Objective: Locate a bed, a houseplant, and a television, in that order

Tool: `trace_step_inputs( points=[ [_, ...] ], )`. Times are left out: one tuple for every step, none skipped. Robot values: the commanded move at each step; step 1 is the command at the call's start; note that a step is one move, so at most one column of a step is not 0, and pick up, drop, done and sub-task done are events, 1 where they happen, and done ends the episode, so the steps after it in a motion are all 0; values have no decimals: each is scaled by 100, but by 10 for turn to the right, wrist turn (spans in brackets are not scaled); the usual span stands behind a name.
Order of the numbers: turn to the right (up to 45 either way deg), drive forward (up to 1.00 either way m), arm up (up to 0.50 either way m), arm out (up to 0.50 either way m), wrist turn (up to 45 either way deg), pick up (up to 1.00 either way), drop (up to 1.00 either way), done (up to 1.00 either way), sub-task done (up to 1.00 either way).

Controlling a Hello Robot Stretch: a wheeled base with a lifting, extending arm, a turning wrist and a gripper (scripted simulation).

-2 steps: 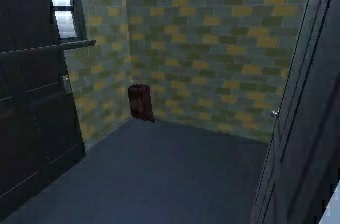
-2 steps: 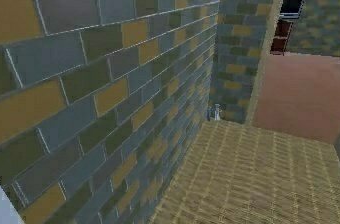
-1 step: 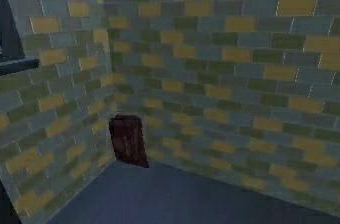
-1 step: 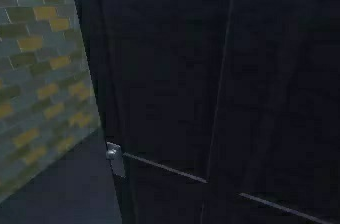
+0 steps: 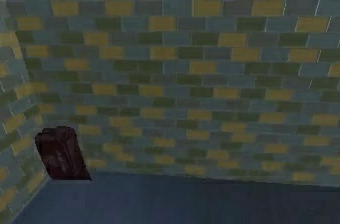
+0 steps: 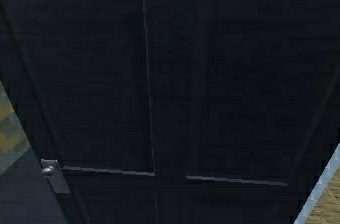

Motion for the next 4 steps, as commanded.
trace_step_inputs(
  points=[
    [0, 10, 0, 0, 0, 0, 0, 0, 0],
    [-150, 0, 0, 0, 0, 0, 0, 0, 0],
    [0, 55, 0, 0, 0, 0, 0, 0, 0],
    [450, 0, 0, 0, 0, 0, 0, 0, 0]
  ],
)
